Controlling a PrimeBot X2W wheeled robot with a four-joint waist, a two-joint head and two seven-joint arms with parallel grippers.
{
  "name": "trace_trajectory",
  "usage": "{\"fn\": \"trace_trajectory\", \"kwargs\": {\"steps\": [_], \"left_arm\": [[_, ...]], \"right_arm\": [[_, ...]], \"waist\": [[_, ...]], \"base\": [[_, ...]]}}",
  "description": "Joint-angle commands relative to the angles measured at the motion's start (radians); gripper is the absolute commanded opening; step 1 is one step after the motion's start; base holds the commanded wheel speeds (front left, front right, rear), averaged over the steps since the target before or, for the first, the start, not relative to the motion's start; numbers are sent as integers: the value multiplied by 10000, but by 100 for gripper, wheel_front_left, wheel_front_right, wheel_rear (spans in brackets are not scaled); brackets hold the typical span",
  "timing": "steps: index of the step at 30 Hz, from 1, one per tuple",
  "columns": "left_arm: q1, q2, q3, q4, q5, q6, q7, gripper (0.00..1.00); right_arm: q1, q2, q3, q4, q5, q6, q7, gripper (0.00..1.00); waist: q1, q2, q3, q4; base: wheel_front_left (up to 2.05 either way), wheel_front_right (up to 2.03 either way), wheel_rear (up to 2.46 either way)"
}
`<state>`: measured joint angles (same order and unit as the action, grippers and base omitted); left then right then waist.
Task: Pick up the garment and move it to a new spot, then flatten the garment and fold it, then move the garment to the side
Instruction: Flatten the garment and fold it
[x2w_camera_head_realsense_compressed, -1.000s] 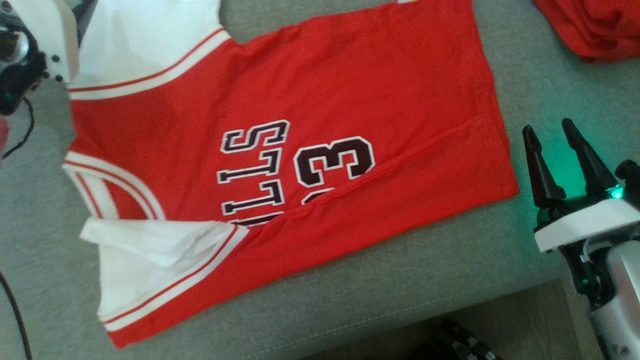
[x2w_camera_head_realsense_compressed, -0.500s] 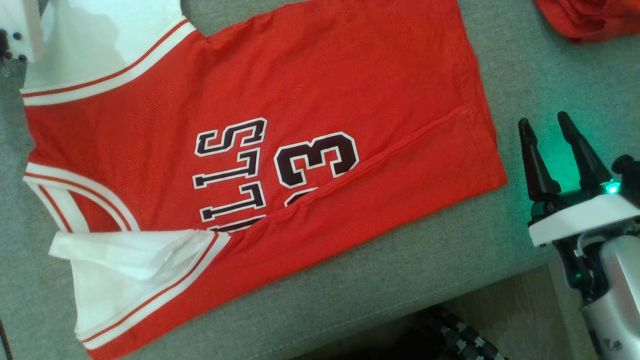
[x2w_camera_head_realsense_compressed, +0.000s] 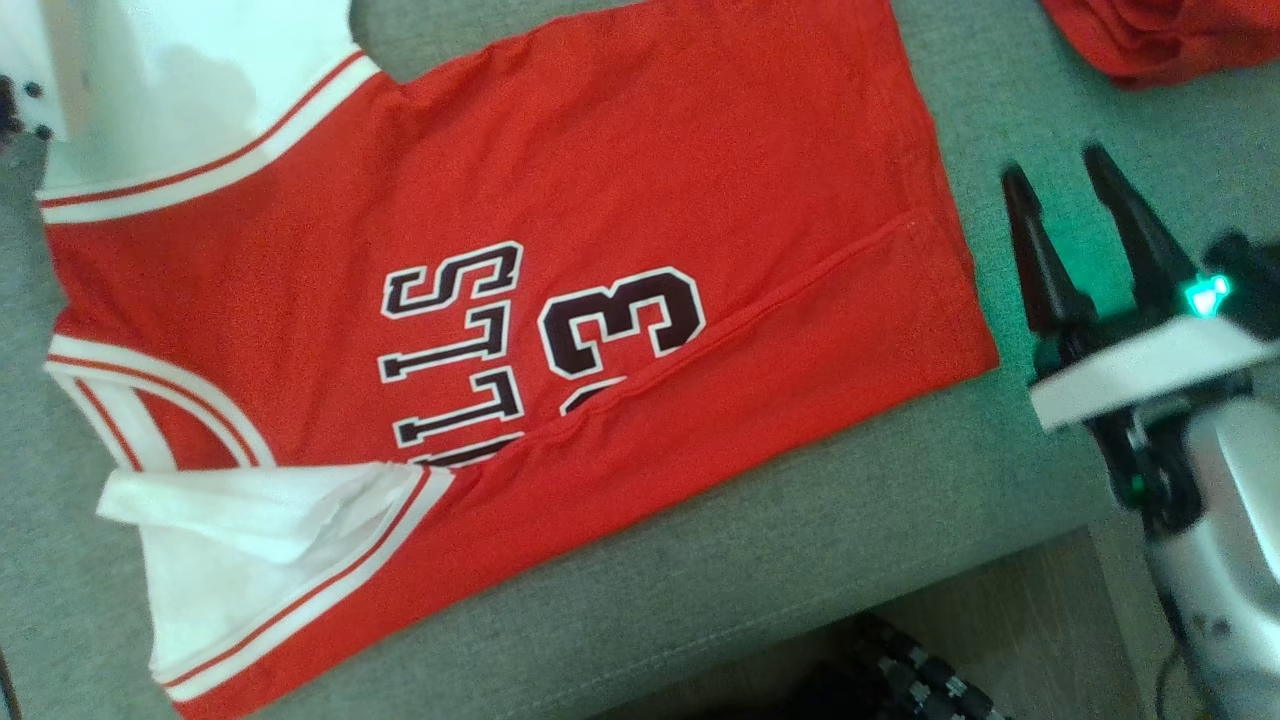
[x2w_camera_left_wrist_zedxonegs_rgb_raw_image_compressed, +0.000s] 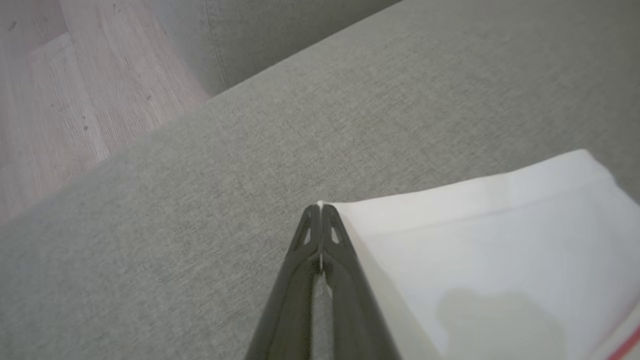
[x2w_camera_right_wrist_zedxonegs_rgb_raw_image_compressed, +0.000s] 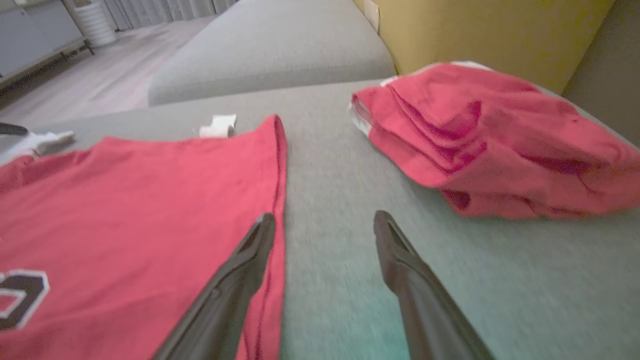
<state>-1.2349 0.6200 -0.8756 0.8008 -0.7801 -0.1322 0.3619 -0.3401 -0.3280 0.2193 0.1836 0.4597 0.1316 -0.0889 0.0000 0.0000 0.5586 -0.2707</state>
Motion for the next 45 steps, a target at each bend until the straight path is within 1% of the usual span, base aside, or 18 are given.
{"fn": "trace_trajectory", "kwargs": {"steps": [1, 4, 6, 14, 15, 20, 31, 34, 35, 36, 37, 39, 40, 42, 44, 45], "left_arm": [[-315, 486, 156, -401, -178, 16, -296, 0], [-329, 476, -131, -800, -327, 16, -759, 0], [-316, 455, -305, -1088, -425, 16, -1063, 0], [-162, 562, -1067, -2346, -543, 16, -1858, 0], [-162, 562, -1067, -2346, -543, 16, -1858, 0], [-31, 727, -1284, -2913, -604, 16, -1994, 0], [10, 806, -1383, -3461, -593, 37, -2115, 0], [0, 803, -1401, -3473, -587, 38, -2145, 0], [-4, 806, -1409, -3462, -585, 38, -2156, 0], [-6, 808, -1418, -3447, -587, 37, -2164, 0], [-8, 810, -1427, -3429, -589, 37, -2172, 0], [-14, 806, -1450, -3387, -594, 35, -2190, 0], [-16, 801, -1460, -3366, -601, 35, -2201, 0], [-21, 789, -1483, -3317, -619, 33, -2228, 0], [-29, 784, -1513, -3264, -634, 31, -2257, 0], [-32, 784, -1533, -3235, -636, 30, -2273, 0]], "right_arm": [[-520, -176, 334, -398, 183, -9, 253, 100], [-1431, -103, 819, -206, 575, -9, 912, 100], [-2069, -58, 1075, 186, 801, -9, 1406, 100], [-4094, 64, 1132, 2790, 638, -9, 3145, 100], [-4094, 64, 1132, 2790, 638, -9, 3145, 100], [-4800, 167, 1155, 3897, 433, -9, 3669, 100], [-5764, 308, 1124, 5320, 264, -9, 3589, 100], [-5961, 273, 1081, 5572, 262, -9, 3530, 71], [-6023, 253, 1078, 5648, 243, -9, 3498, 65], [-6087, 234, 1062, 5721, 219, -9, 3445, 54], [-6142, 230, 1060, 5786, 200, -9, 3399, 49], [-6217, 247, 1070, 5893, 217, -9, 3332, 48], [-6250, 254, 1081, 5938, 239, -9, 3310, 45], [-6308, 266, 1111, 6011, 320, -9, 3265, 37], [-6363, 246, 1147, 6067, 356, -9, 3178, 26], [-6391, 239, 1164, 6102, 367, -9, 3145, 25]], "waist": [[0, 0, -188, 157], [0, 0, -382, 447], [0, 0, -502, 689], [0, 0, -745, 1691], [0, 0, -745, 1691], [0, 0, -781, 2074], [0, 0, -661, 2425], [0, 0, -610, 2456], [0, 0, -600, 2463], [0, 0, -592, 2468], [0, 0, -588, 2471], [0, 0, -590, 2480], [0, 0, -592, 2484], [0, 0, -600, 2495], [0, 0, -607, 2503], [0, 0, -613, 2507]], "base": [[0, 0, 0], [0, 0, 0], [0, 0, 0], [0, 0, 0], [0, 0, 0], [0, 0, 0], [0, 0, 0], [0, 0, 0], [0, 0, 0], [0, 0, 0], [0, 0, 0], [0, 0, 0], [0, 0, 0], [0, 0, 0], [0, 0, 0], [0, 0, 0]]}}
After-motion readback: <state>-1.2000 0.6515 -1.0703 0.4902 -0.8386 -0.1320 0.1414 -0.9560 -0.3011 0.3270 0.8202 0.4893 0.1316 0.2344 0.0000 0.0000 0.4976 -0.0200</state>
